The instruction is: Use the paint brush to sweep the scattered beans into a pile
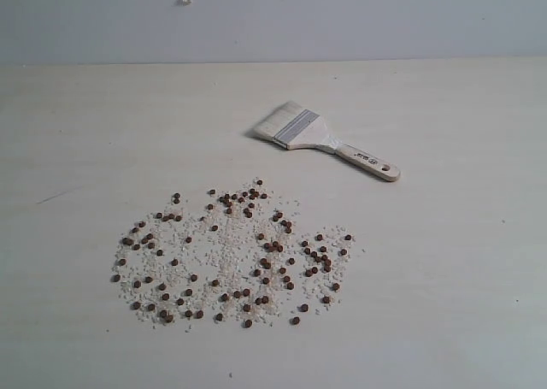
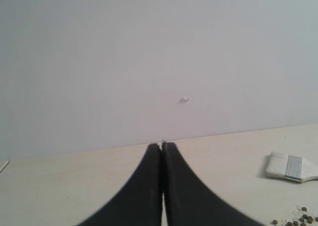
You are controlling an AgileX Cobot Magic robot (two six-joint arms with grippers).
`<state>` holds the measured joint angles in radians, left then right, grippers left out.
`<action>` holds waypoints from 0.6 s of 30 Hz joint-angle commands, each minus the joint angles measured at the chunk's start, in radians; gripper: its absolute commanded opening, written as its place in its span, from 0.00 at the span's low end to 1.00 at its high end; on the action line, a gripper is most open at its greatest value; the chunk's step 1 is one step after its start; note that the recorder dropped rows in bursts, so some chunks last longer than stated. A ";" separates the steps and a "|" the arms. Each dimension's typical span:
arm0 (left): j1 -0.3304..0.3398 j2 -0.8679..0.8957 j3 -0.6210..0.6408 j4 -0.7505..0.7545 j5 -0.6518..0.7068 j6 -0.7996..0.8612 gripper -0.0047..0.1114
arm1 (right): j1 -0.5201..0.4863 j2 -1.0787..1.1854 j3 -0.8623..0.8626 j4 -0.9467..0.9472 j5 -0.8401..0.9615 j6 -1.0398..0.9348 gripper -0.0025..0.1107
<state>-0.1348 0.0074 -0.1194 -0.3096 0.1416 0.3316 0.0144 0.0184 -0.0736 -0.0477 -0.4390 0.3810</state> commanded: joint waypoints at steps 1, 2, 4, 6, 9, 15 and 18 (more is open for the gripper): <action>-0.007 -0.002 0.003 -0.008 -0.002 0.002 0.04 | -0.006 0.135 -0.186 -0.015 0.156 0.003 0.02; -0.007 -0.002 0.003 -0.008 -0.002 0.002 0.04 | -0.006 0.187 -0.238 -0.033 0.195 0.003 0.02; -0.007 -0.002 0.003 -0.008 -0.002 0.002 0.04 | -0.006 0.291 -0.338 -0.075 0.264 0.003 0.02; -0.007 -0.002 0.003 -0.008 -0.002 0.002 0.04 | -0.006 0.434 -0.460 -0.109 0.368 0.007 0.02; -0.007 -0.002 0.003 -0.008 -0.002 0.002 0.04 | -0.004 0.635 -0.639 -0.119 0.548 -0.011 0.02; -0.007 -0.002 0.003 -0.008 -0.002 0.002 0.04 | -0.003 1.052 -1.012 -0.001 1.003 -0.294 0.02; -0.007 -0.002 0.003 -0.008 -0.002 0.002 0.04 | -0.003 1.278 -1.191 0.144 1.260 -0.491 0.02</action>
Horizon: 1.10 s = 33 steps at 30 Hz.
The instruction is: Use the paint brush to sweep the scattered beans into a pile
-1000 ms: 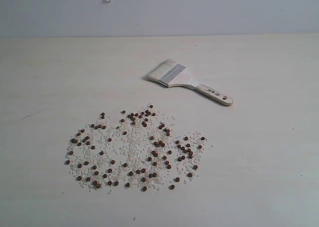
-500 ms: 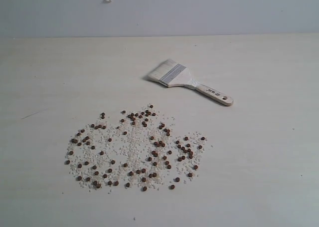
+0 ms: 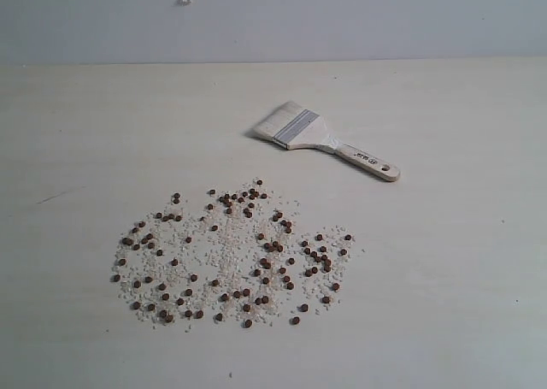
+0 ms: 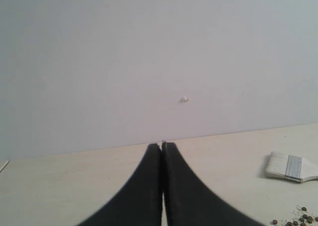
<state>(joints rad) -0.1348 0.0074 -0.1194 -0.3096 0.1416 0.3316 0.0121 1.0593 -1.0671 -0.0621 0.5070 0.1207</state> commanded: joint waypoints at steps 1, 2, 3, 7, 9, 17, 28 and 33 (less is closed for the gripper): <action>-0.007 -0.002 0.003 -0.008 -0.002 0.002 0.04 | 0.000 0.298 -0.259 0.204 0.407 -0.286 0.02; -0.007 -0.002 0.003 -0.008 -0.002 0.002 0.04 | 0.000 0.388 -0.317 0.233 0.501 -0.332 0.02; -0.007 -0.002 0.003 -0.008 -0.002 0.002 0.04 | 0.000 0.447 -0.372 0.246 0.599 -0.363 0.02; -0.007 -0.002 0.003 -0.008 -0.002 0.002 0.04 | 0.060 0.690 -0.515 0.141 0.714 -0.379 0.02; -0.007 -0.002 0.003 -0.008 -0.002 0.002 0.04 | 0.104 0.792 -0.546 0.077 0.714 -0.381 0.02; -0.007 -0.002 0.003 -0.008 -0.002 0.002 0.04 | 0.268 1.094 -0.706 0.043 0.714 -0.650 0.02; -0.007 -0.002 0.003 -0.008 -0.002 0.002 0.04 | 0.271 1.218 -0.825 0.282 0.714 -0.871 0.49; -0.007 -0.002 0.003 -0.008 -0.002 0.002 0.04 | 0.271 1.234 -0.825 0.273 0.685 -0.871 0.59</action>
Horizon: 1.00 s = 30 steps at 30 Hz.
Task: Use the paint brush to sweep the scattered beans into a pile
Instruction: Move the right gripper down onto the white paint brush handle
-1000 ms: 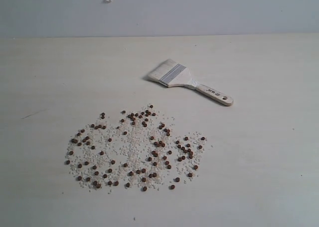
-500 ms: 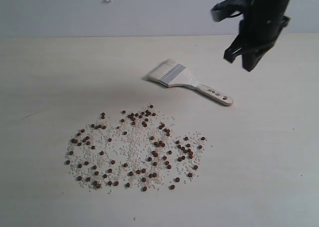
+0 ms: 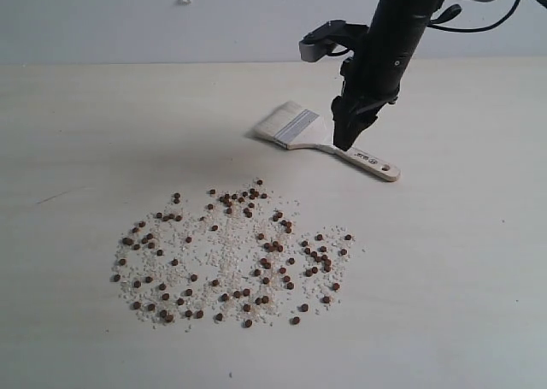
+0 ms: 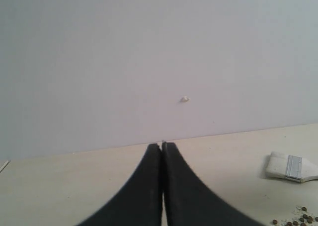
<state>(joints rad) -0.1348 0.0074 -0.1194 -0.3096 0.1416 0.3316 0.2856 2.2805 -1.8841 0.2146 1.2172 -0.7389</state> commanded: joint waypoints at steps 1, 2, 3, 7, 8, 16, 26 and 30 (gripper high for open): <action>-0.007 -0.002 0.003 -0.008 -0.002 0.002 0.04 | -0.003 0.016 -0.008 -0.017 -0.039 -0.011 0.59; -0.007 -0.002 0.003 -0.008 -0.002 0.002 0.04 | -0.003 0.020 -0.008 -0.026 -0.042 -0.011 0.59; -0.007 -0.002 0.003 -0.008 -0.002 0.002 0.04 | -0.003 0.028 -0.008 -0.038 -0.043 -0.011 0.59; -0.007 -0.002 0.003 -0.008 -0.002 0.002 0.04 | -0.003 0.057 -0.008 -0.068 -0.051 -0.018 0.59; -0.007 -0.002 0.003 -0.008 -0.002 0.002 0.04 | -0.003 0.065 -0.008 -0.070 -0.070 -0.016 0.59; -0.007 -0.002 0.003 -0.008 -0.002 0.002 0.04 | -0.003 0.077 -0.008 -0.108 -0.064 -0.014 0.59; -0.007 -0.002 0.003 -0.008 -0.002 0.002 0.04 | -0.003 0.117 -0.008 -0.108 -0.054 0.009 0.59; -0.007 -0.002 0.003 -0.008 -0.002 0.002 0.04 | -0.003 0.124 -0.008 -0.116 -0.039 0.025 0.59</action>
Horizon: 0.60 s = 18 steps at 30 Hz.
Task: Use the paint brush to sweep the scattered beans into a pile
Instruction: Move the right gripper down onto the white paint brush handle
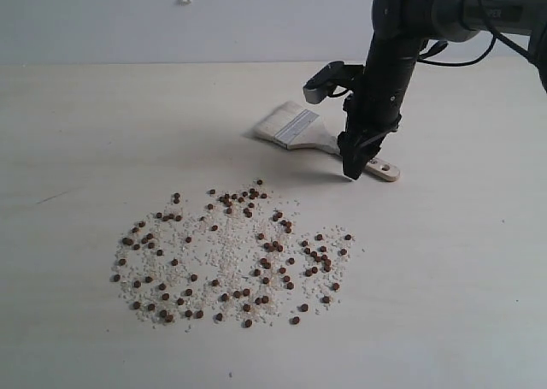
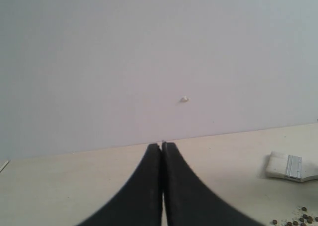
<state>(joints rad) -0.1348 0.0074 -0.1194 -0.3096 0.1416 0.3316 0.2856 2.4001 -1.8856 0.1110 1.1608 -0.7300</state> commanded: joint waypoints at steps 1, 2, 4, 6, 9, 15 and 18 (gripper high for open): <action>-0.007 -0.002 0.003 -0.008 -0.002 0.002 0.04 | -0.003 0.004 -0.007 -0.023 0.018 0.029 0.59; -0.007 -0.002 0.003 -0.008 -0.002 0.002 0.04 | -0.003 0.006 -0.007 -0.038 0.020 0.050 0.59; -0.007 -0.002 0.003 -0.008 -0.002 0.002 0.04 | -0.003 0.006 -0.007 -0.065 0.024 0.074 0.59; -0.007 -0.002 0.003 -0.008 -0.002 0.002 0.04 | -0.003 0.006 -0.007 -0.068 0.028 0.082 0.59; -0.007 -0.002 0.003 -0.008 -0.002 0.002 0.04 | -0.003 0.007 -0.007 -0.058 0.038 0.089 0.59; -0.007 -0.002 0.003 -0.008 -0.002 0.002 0.04 | -0.001 0.008 -0.007 -0.048 0.021 0.105 0.58; -0.007 -0.002 0.003 -0.008 -0.002 0.002 0.04 | -0.001 0.010 -0.007 -0.049 0.013 0.107 0.57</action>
<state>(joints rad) -0.1348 0.0074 -0.1194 -0.3096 0.1416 0.3316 0.2856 2.4024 -1.8856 0.0551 1.1824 -0.6323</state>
